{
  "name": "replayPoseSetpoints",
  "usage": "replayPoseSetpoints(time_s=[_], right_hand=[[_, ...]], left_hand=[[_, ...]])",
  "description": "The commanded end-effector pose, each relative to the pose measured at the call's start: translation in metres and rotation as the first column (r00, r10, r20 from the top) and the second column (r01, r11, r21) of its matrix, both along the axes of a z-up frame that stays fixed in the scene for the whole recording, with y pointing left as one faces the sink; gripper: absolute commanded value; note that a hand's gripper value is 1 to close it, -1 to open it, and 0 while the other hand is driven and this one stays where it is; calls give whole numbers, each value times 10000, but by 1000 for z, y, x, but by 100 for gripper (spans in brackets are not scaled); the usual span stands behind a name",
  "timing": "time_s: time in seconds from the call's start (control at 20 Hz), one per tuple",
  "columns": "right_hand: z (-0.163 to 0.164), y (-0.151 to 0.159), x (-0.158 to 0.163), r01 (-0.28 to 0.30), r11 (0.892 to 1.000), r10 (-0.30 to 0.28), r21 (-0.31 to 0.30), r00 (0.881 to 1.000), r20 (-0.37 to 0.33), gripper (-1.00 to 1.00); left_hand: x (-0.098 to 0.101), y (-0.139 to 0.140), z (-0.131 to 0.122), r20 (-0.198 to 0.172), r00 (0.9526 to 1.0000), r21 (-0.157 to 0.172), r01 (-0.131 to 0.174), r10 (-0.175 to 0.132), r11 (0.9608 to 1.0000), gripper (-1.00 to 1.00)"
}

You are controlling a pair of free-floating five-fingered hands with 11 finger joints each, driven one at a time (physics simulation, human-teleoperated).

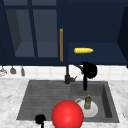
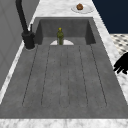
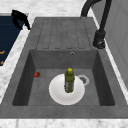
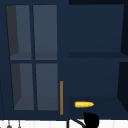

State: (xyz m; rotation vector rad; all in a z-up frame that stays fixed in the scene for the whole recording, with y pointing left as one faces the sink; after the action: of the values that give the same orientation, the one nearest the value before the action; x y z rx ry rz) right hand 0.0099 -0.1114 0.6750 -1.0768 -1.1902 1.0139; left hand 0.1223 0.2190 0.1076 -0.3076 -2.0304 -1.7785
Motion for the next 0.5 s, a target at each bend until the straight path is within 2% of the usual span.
replayPoseSetpoints(time_s=[0.0, 0.45], right_hand=[[29, 7, 5, 780, 9966, -781, -279, 9969, -32, -100], [99, 24, 16, 1901, 9808, -1908, -434, 9815, -126, -100]], left_hand=[[0, 0, 0, 0, 10000, 0, 0, 0, 10000, 0], [0, 0, 0, 0, 10000, 0, 0, 0, 10000, 0]])
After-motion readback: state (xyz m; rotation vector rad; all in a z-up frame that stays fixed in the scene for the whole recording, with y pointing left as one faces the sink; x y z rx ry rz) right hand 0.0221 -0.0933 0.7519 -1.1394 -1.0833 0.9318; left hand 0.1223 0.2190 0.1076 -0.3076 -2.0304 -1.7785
